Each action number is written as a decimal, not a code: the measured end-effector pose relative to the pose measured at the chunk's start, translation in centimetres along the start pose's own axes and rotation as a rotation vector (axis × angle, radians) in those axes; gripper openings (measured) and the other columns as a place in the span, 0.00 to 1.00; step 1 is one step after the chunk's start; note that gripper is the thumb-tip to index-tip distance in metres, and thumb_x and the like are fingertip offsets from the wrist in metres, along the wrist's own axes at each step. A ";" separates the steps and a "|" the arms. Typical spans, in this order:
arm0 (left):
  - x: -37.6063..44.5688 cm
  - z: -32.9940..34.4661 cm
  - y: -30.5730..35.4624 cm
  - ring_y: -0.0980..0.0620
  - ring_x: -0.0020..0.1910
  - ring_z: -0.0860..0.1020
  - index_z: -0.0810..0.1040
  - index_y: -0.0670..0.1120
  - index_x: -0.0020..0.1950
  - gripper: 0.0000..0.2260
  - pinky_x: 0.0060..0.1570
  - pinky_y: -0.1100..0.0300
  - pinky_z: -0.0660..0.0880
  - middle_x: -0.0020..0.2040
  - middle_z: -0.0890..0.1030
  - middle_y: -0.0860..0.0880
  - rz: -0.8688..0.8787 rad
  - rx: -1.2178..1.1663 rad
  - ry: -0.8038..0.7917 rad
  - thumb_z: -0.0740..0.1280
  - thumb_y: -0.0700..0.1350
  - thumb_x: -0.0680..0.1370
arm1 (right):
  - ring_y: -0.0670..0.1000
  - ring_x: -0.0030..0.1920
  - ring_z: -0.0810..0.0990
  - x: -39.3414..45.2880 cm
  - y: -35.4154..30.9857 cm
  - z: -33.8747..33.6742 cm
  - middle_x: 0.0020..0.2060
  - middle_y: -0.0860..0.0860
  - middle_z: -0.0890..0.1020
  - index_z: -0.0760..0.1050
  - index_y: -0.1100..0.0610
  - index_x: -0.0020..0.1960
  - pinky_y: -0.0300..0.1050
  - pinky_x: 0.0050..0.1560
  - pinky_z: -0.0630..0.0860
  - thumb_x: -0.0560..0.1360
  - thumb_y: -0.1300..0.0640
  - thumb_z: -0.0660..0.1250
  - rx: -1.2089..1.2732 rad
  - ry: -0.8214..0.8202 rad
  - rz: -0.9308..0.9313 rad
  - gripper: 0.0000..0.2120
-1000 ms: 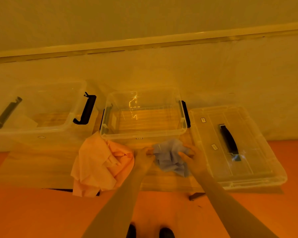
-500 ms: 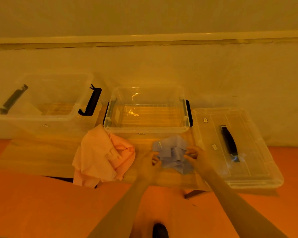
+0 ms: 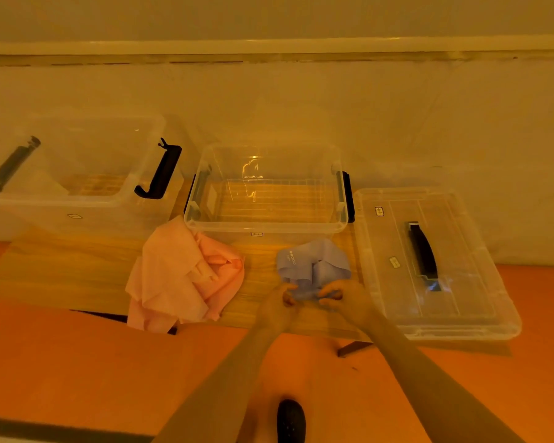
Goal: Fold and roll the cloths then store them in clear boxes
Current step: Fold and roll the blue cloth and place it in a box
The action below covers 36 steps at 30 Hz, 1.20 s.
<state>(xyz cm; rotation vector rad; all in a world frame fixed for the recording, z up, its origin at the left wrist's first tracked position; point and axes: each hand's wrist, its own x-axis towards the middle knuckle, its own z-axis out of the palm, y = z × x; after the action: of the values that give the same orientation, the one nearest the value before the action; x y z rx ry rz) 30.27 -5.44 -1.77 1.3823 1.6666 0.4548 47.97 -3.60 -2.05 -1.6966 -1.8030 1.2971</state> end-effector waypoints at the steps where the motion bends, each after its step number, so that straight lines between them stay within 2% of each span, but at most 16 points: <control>1: -0.2 -0.2 -0.3 0.59 0.34 0.68 0.75 0.39 0.58 0.14 0.33 0.70 0.68 0.35 0.71 0.53 -0.001 0.014 0.003 0.64 0.30 0.73 | 0.38 0.38 0.75 0.2 0.1 0.2 0.41 0.49 0.81 0.82 0.61 0.47 0.26 0.38 0.71 0.71 0.63 0.72 0.003 -0.014 0.007 0.05; 3: -0.6 -1.0 -0.6 0.59 0.36 0.72 0.75 0.41 0.59 0.15 0.35 0.71 0.69 0.38 0.73 0.54 -0.050 -0.040 0.005 0.65 0.32 0.73 | 0.38 0.38 0.74 0.4 0.0 0.4 0.45 0.54 0.83 0.82 0.62 0.47 0.25 0.38 0.70 0.71 0.63 0.72 -0.018 -0.044 0.021 0.06; 6: -0.9 -1.8 -0.8 0.54 0.42 0.76 0.76 0.45 0.59 0.16 0.41 0.68 0.72 0.42 0.75 0.54 -0.070 -0.071 0.010 0.68 0.35 0.73 | 0.42 0.41 0.75 0.6 0.0 0.6 0.47 0.54 0.83 0.82 0.62 0.47 0.25 0.39 0.69 0.71 0.63 0.72 -0.039 -0.085 0.021 0.06; 10: -1.1 -1.9 -0.9 0.58 0.34 0.71 0.74 0.38 0.59 0.15 0.30 0.73 0.70 0.36 0.72 0.52 -0.097 -0.127 0.022 0.66 0.30 0.74 | 0.45 0.44 0.78 0.5 -0.3 0.8 0.44 0.50 0.82 0.82 0.59 0.47 0.28 0.41 0.72 0.71 0.63 0.72 0.059 -0.078 0.023 0.06; 12: -1.1 -2.1 -1.1 0.58 0.35 0.71 0.74 0.36 0.60 0.16 0.31 0.74 0.70 0.37 0.74 0.51 -0.088 -0.138 0.025 0.66 0.29 0.73 | 0.42 0.41 0.78 0.1 -0.8 0.7 0.41 0.48 0.81 0.82 0.60 0.48 0.30 0.39 0.74 0.70 0.64 0.72 0.172 -0.038 0.048 0.06; 15: -1.1 -2.4 -1.2 0.61 0.40 0.73 0.74 0.41 0.63 0.18 0.36 0.76 0.69 0.43 0.75 0.55 -0.086 -0.173 -0.002 0.68 0.33 0.74 | 0.39 0.33 0.78 -0.3 -1.4 0.5 0.37 0.47 0.80 0.81 0.63 0.50 0.30 0.33 0.73 0.71 0.65 0.71 0.295 0.001 0.071 0.08; 18: -1.4 -2.3 -0.4 0.56 0.36 0.72 0.72 0.39 0.63 0.18 0.28 0.73 0.69 0.43 0.76 0.49 -0.095 -0.288 -0.015 0.66 0.30 0.74 | 0.45 0.30 0.76 -0.5 -2.0 0.2 0.33 0.51 0.80 0.80 0.62 0.51 0.35 0.30 0.72 0.71 0.64 0.71 0.387 0.016 0.108 0.09; 21: -1.3 -2.3 0.2 0.53 0.36 0.74 0.72 0.41 0.64 0.19 0.26 0.68 0.69 0.46 0.78 0.44 -0.094 -0.384 -0.027 0.67 0.31 0.74 | 0.46 0.28 0.73 -0.5 -2.6 -0.1 0.29 0.51 0.78 0.80 0.61 0.51 0.38 0.28 0.70 0.72 0.64 0.71 0.469 0.041 0.147 0.09; 23: -1.2 -2.6 0.6 0.54 0.37 0.76 0.73 0.44 0.63 0.18 0.27 0.69 0.69 0.47 0.79 0.45 -0.109 -0.434 -0.034 0.67 0.33 0.75 | 0.46 0.27 0.72 -0.7 -2.9 -0.4 0.28 0.50 0.76 0.79 0.60 0.52 0.37 0.27 0.69 0.72 0.63 0.71 0.502 0.039 0.163 0.09; 25: -1.1 -3.0 0.9 0.55 0.39 0.77 0.74 0.44 0.63 0.17 0.28 0.69 0.69 0.49 0.81 0.45 -0.104 -0.426 -0.038 0.68 0.35 0.75 | 0.46 0.28 0.72 -0.8 -3.1 -0.5 0.30 0.51 0.77 0.79 0.59 0.53 0.36 0.27 0.68 0.72 0.62 0.70 0.514 0.036 0.167 0.10; 27: -0.9 -3.3 1.2 0.57 0.36 0.76 0.75 0.42 0.63 0.17 0.28 0.70 0.68 0.49 0.81 0.44 -0.075 -0.401 -0.030 0.68 0.35 0.75 | 0.46 0.31 0.73 -0.9 -3.4 -0.7 0.33 0.52 0.77 0.80 0.58 0.54 0.34 0.27 0.69 0.72 0.62 0.71 0.510 0.046 0.172 0.10; 30: -0.6 -4.4 1.9 0.61 0.33 0.75 0.75 0.39 0.62 0.16 0.28 0.73 0.68 0.48 0.80 0.43 -0.046 -0.391 -0.018 0.67 0.33 0.75 | 0.43 0.29 0.74 -0.9 -4.3 -1.1 0.32 0.49 0.78 0.79 0.59 0.56 0.33 0.28 0.69 0.72 0.63 0.70 0.492 0.055 0.135 0.12; 32: -0.5 -5.4 2.6 0.64 0.31 0.77 0.75 0.37 0.61 0.15 0.29 0.74 0.68 0.47 0.79 0.43 -0.004 -0.392 -0.019 0.66 0.31 0.75 | 0.38 0.27 0.76 -0.8 -5.3 -1.6 0.36 0.50 0.79 0.78 0.61 0.56 0.32 0.28 0.70 0.73 0.64 0.69 0.486 0.057 0.113 0.12; 34: -0.4 -6.6 3.5 0.67 0.30 0.76 0.74 0.36 0.61 0.14 0.29 0.74 0.68 0.46 0.79 0.44 0.043 -0.383 0.002 0.66 0.32 0.75 | 0.38 0.33 0.78 -0.7 -6.7 -2.3 0.41 0.51 0.80 0.78 0.60 0.55 0.29 0.32 0.72 0.73 0.66 0.68 0.471 0.055 0.076 0.10; 36: -0.2 -7.7 4.8 0.66 0.30 0.76 0.75 0.36 0.60 0.15 0.29 0.74 0.68 0.43 0.79 0.47 0.075 -0.362 0.037 0.67 0.32 0.74 | 0.41 0.40 0.78 -0.6 -8.2 -3.0 0.46 0.52 0.81 0.78 0.56 0.53 0.30 0.36 0.74 0.73 0.64 0.69 0.450 0.069 0.024 0.10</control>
<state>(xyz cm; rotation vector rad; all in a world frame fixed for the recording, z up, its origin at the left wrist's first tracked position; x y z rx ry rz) 26.83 -2.21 6.03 1.1741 1.4757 0.7880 45.45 -1.93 6.21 -1.4925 -1.3260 1.4968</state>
